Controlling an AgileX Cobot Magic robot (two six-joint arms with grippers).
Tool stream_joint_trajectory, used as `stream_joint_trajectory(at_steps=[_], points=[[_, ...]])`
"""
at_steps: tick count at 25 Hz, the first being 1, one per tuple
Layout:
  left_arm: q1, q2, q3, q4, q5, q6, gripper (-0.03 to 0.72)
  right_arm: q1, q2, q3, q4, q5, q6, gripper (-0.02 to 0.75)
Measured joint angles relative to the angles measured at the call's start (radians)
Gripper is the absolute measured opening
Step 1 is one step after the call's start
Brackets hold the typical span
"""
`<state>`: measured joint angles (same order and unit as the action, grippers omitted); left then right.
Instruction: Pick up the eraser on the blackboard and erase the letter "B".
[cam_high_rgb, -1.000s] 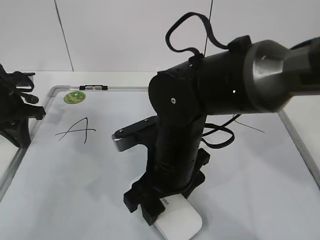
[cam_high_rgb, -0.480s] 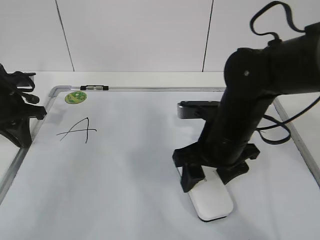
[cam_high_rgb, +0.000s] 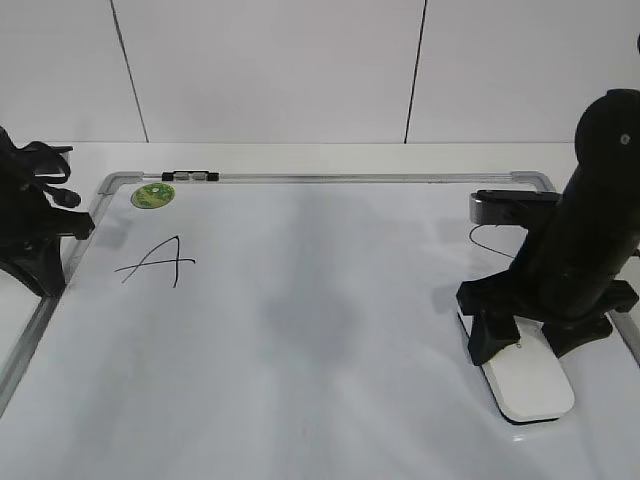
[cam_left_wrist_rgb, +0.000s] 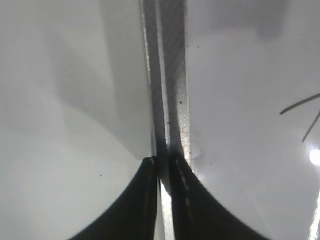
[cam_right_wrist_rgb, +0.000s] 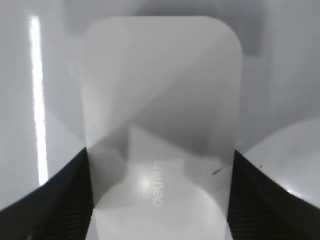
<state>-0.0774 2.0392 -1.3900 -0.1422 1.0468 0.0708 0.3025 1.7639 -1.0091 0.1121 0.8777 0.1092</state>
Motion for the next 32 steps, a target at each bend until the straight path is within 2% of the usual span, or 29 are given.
stream_joint_trajectory(at_steps=[11,14,20,26,32], points=[[0.000,0.000,0.000,-0.010,0.007,0.000,0.049,-0.014,-0.006,0.006,0.035,0.004,-0.040,0.531],[0.000,0.000,0.000,-0.010,0.010,0.000,0.049,0.011,-0.006,0.006,0.037,0.002,-0.044,0.531],[0.000,0.000,0.000,-0.004,0.012,0.000,0.049,0.118,0.010,-0.033,0.008,0.012,-0.050,0.531],[0.000,0.000,0.000,-0.004,0.014,0.000,0.049,0.275,0.083,-0.158,0.065,0.045,-0.052,0.531],[0.000,0.000,0.000,-0.008,0.014,0.000,0.049,0.382,0.153,-0.278,0.105,0.090,-0.052,0.531]])
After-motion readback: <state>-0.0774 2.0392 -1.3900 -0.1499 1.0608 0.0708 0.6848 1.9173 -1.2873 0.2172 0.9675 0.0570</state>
